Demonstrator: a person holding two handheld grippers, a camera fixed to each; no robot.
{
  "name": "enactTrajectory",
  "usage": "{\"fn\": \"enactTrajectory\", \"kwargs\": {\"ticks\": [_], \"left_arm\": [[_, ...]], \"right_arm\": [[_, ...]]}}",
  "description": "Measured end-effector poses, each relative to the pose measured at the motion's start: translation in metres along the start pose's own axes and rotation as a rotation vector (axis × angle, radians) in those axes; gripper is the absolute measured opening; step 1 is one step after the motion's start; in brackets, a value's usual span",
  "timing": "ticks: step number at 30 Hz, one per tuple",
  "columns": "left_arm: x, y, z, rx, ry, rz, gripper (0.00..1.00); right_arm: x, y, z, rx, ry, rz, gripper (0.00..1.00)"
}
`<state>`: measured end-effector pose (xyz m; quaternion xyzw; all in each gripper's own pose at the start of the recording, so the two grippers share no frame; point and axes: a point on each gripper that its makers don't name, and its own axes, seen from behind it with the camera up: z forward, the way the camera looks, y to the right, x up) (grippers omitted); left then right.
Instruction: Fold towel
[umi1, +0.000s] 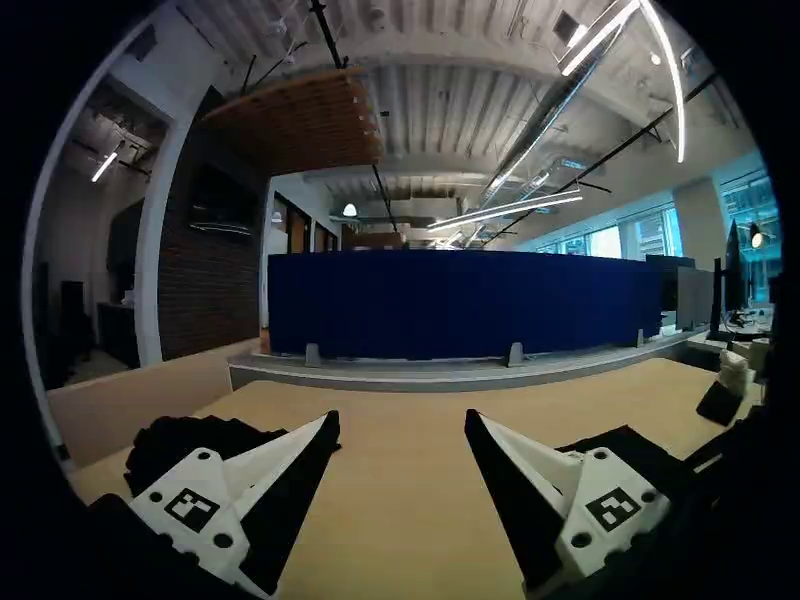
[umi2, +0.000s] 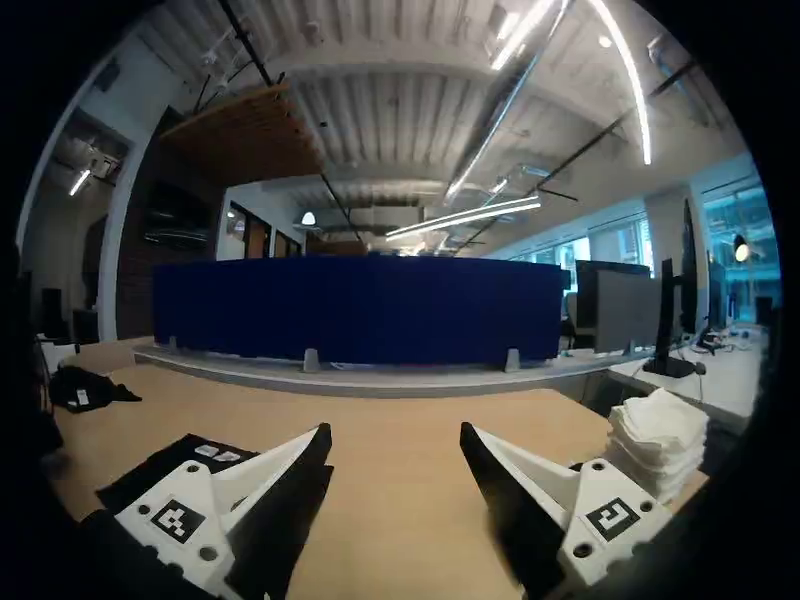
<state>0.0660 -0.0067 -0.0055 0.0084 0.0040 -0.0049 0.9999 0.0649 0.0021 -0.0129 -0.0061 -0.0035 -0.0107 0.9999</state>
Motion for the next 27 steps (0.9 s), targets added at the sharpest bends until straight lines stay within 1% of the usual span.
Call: {"fn": "enactTrajectory", "kwargs": {"ticks": [2, 5, 8, 11, 13, 17, 21, 23, 27], "left_arm": [[0.017, -0.001, -0.002, 0.005, -0.008, 0.01, 0.93], [0.044, 0.001, -0.004, 0.004, -0.017, 0.025, 0.93], [0.069, 0.003, -0.008, 0.004, -0.028, 0.029, 0.93], [0.089, 0.006, -0.012, 0.0, -0.042, 0.03, 0.93], [0.097, 0.008, -0.013, -0.005, -0.054, 0.031, 0.93], [0.106, 0.011, -0.015, -0.017, -0.081, 0.035, 0.93], [0.111, 0.012, -0.013, -0.029, -0.107, 0.04, 0.93], [0.113, 0.015, -0.012, -0.045, -0.121, 0.048, 0.93], [0.115, 0.026, -0.011, -0.108, -0.145, 0.083, 0.93]], "right_arm": [[0.02, 0.0, -0.002, 0.0, -0.001, -0.008, 1.0], [0.05, -0.002, -0.005, 0.0, -0.002, -0.026, 1.0], [0.085, -0.001, -0.007, -0.008, 0.004, -0.031, 1.0], [0.116, 0.001, -0.009, -0.018, 0.022, -0.027, 1.0], [0.127, -0.001, -0.009, -0.012, 0.013, -0.026, 1.0], [0.141, -0.007, -0.01, 0.016, -0.013, -0.026, 1.0], [0.145, -0.016, -0.013, 0.057, -0.044, -0.038, 1.0], [0.146, -0.021, -0.014, 0.085, -0.064, -0.049, 1.0], [0.142, -0.032, -0.016, 0.153, -0.116, -0.067, 1.0]]}}
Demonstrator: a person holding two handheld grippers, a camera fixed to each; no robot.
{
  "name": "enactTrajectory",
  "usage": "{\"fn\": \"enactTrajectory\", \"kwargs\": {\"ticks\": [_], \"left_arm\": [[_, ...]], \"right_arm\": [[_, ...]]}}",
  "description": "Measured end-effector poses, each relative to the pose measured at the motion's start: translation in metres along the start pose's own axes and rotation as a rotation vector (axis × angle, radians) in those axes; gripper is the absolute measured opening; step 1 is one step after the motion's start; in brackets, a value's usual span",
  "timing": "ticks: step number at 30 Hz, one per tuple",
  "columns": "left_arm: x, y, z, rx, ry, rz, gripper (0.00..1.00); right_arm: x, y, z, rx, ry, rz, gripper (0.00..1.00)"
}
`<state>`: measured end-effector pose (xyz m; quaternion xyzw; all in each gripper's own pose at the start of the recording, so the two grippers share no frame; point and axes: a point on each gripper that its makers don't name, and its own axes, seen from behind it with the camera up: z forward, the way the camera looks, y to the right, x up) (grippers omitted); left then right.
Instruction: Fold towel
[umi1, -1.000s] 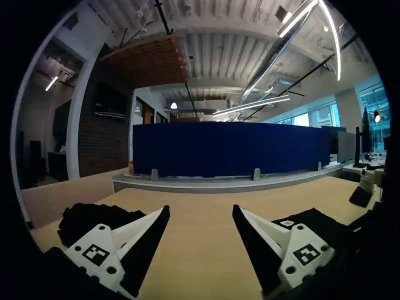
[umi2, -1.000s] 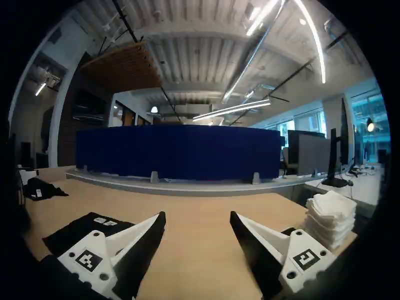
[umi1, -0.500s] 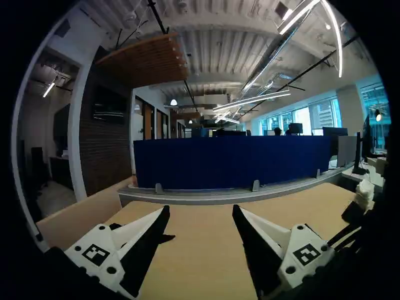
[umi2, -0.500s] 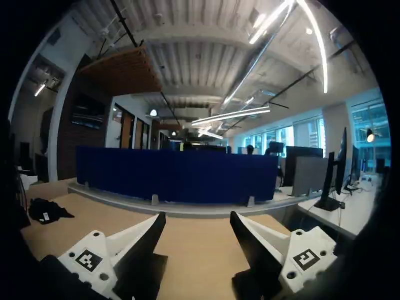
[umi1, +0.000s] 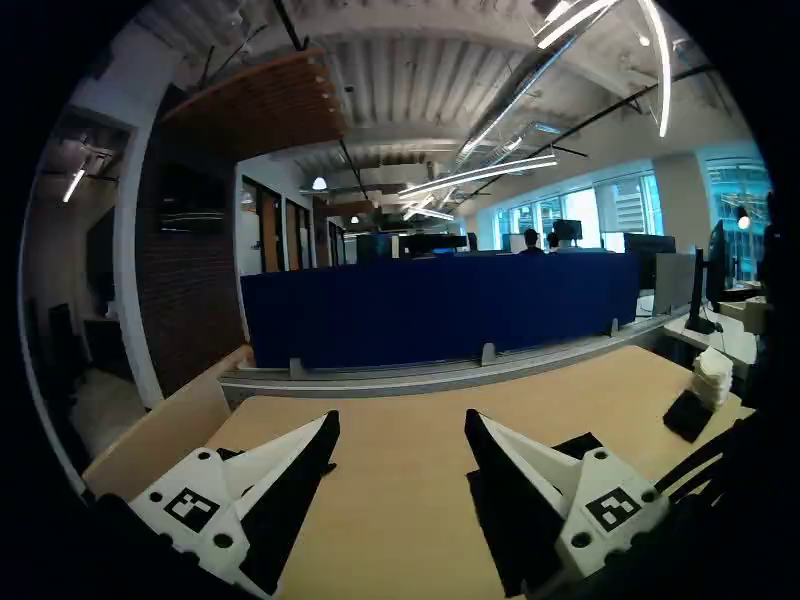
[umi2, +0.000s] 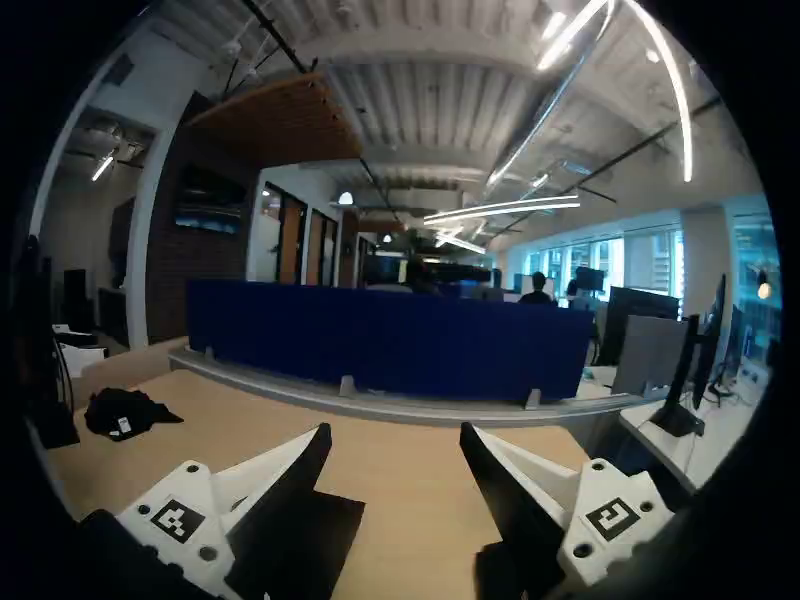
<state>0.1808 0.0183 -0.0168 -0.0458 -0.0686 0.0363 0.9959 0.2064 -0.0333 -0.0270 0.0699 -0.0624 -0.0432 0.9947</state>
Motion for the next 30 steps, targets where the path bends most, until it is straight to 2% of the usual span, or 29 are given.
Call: {"fn": "enactTrajectory", "kwargs": {"ticks": [5, 11, 13, 20, 23, 30], "left_arm": [[-0.003, 0.024, 0.001, -0.116, -0.047, 0.067, 0.93], [-0.016, 0.063, -0.006, -0.294, -0.125, 0.139, 0.93], [-0.023, 0.068, -0.007, -0.325, -0.151, 0.156, 0.93], [-0.046, 0.081, -0.007, -0.385, -0.216, 0.179, 0.93], [-0.057, 0.084, -0.006, -0.398, -0.232, 0.194, 0.93], [-0.093, 0.089, -0.004, -0.415, -0.289, 0.174, 0.93]], "right_arm": [[-0.007, -0.016, -0.002, 0.092, -0.079, -0.033, 1.0], [-0.032, -0.035, -0.008, 0.2, -0.204, -0.11, 1.0], [-0.04, -0.042, -0.011, 0.235, -0.236, -0.121, 1.0], [-0.062, -0.058, -0.013, 0.309, -0.311, -0.119, 1.0], [-0.073, -0.061, -0.012, 0.317, -0.332, -0.124, 1.0], [-0.107, -0.065, -0.009, 0.324, -0.372, -0.153, 1.0]]}}
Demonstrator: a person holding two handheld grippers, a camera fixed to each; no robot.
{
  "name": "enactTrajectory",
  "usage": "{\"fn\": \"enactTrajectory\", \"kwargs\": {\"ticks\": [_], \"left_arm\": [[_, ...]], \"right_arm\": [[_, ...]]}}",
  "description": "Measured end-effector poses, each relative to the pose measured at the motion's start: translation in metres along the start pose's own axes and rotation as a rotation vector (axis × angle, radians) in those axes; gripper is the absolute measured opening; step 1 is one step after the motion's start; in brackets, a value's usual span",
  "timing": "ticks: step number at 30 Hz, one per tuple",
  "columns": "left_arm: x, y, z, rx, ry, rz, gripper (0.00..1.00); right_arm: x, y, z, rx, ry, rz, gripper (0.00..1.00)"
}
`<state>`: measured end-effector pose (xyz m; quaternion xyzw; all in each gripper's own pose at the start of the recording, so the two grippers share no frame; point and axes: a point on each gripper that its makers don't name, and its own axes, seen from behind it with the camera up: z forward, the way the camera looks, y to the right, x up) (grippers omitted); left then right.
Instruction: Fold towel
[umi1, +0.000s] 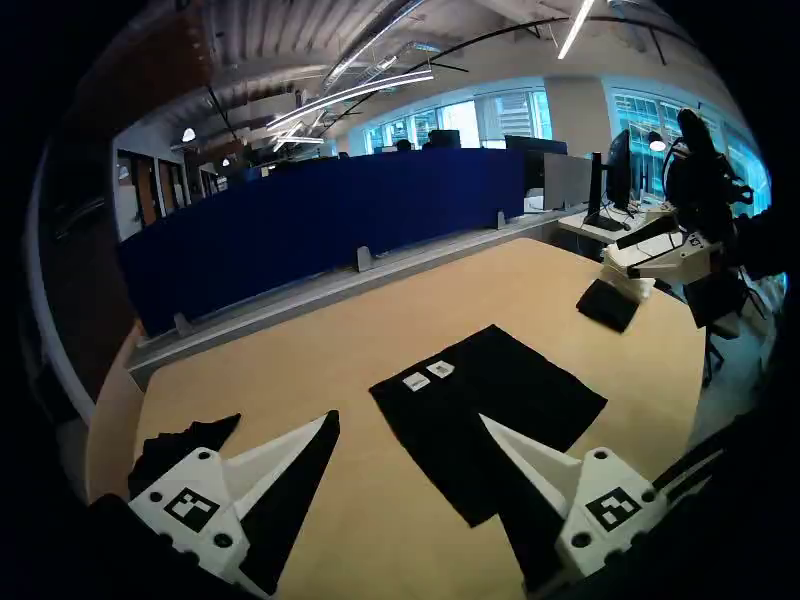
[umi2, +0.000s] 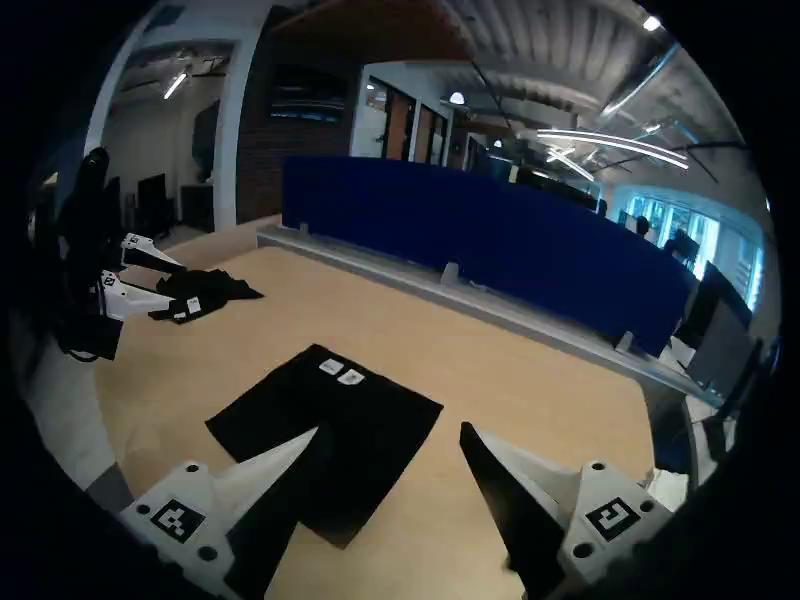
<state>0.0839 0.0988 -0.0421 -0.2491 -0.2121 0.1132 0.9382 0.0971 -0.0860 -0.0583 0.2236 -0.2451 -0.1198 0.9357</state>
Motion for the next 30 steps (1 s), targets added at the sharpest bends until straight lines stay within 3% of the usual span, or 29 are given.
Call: {"fn": "enactTrajectory", "kwargs": {"ticks": [17, 30], "left_arm": [[-0.089, 0.039, 0.034, -0.08, -0.132, 0.019, 0.93], [-0.149, 0.064, 0.057, -0.14, -0.23, 0.026, 0.93]], "right_arm": [[-0.085, -0.028, 0.044, 0.059, -0.091, 0.01, 1.0], [-0.149, -0.045, 0.062, 0.092, -0.18, 0.01, 1.0]]}}
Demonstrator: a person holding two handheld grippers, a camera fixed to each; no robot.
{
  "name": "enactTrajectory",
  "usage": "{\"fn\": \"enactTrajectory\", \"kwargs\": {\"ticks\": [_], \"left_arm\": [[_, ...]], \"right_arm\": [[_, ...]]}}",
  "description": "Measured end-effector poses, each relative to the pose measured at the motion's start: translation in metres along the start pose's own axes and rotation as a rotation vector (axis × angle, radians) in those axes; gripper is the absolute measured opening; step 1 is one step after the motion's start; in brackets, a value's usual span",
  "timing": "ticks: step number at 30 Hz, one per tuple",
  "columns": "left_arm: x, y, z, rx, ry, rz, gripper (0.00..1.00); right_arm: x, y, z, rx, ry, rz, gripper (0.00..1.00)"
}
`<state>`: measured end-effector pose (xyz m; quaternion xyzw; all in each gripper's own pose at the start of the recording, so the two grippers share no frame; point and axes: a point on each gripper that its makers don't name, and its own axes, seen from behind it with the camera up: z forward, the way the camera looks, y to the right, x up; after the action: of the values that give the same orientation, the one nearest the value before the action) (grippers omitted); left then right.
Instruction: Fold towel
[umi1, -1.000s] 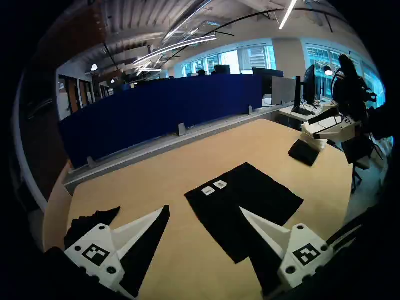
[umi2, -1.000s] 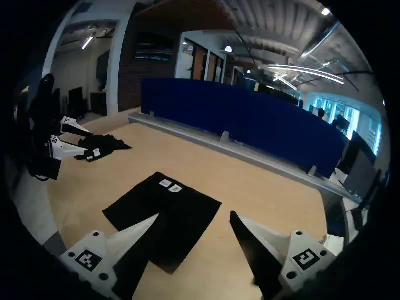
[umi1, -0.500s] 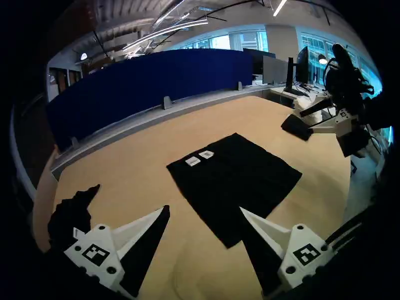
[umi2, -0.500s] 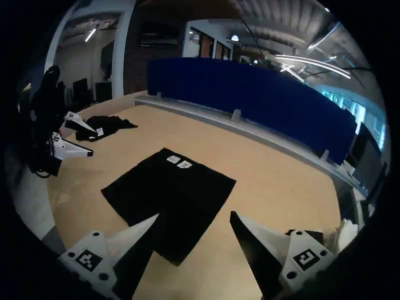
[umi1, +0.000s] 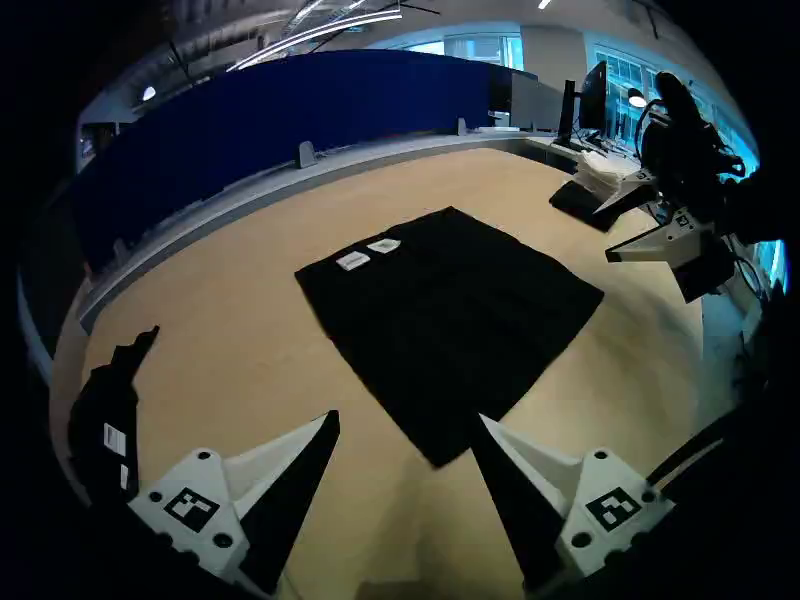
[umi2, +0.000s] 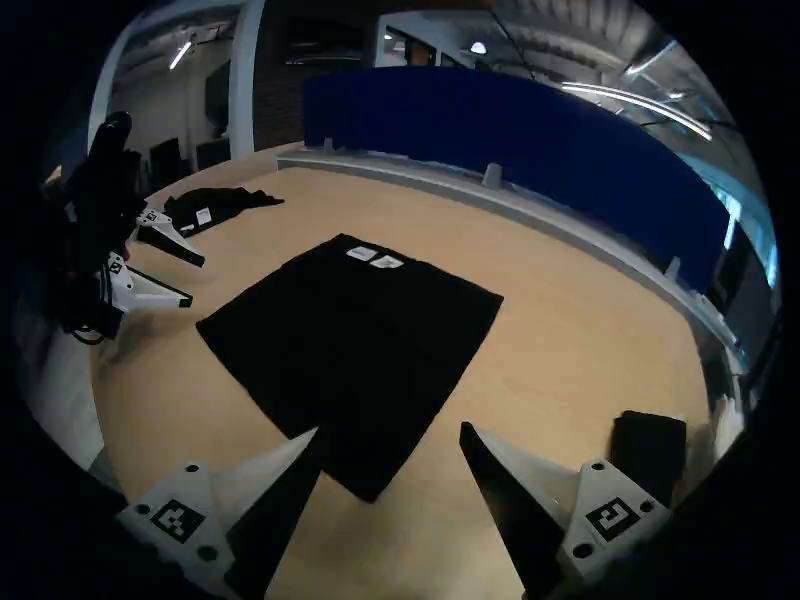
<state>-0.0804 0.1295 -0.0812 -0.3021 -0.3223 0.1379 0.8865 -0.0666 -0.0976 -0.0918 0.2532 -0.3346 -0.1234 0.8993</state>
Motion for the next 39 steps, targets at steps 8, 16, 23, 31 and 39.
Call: {"fn": "enactTrajectory", "kwargs": {"ticks": [8, 16, 23, 31, 39], "left_arm": [[-0.023, 0.011, 0.012, -0.039, -0.058, -0.004, 0.93], [-0.03, 0.015, 0.019, -0.055, -0.081, -0.012, 0.93], [-0.035, 0.02, 0.021, -0.073, -0.106, -0.014, 0.92], [-0.04, 0.024, 0.023, -0.076, -0.133, -0.012, 0.86], [-0.04, 0.019, 0.023, -0.057, -0.155, -0.028, 0.7]], "right_arm": [[-0.03, -0.009, 0.011, 0.021, -0.053, 0.022, 0.99], [-0.052, -0.012, 0.016, 0.03, -0.097, 0.023, 0.97], [-0.06, -0.014, 0.016, 0.039, -0.114, 0.027, 0.93], [-0.069, -0.017, 0.016, 0.052, -0.131, 0.026, 0.87], [-0.075, -0.018, 0.014, 0.062, -0.144, 0.012, 0.77]]}}
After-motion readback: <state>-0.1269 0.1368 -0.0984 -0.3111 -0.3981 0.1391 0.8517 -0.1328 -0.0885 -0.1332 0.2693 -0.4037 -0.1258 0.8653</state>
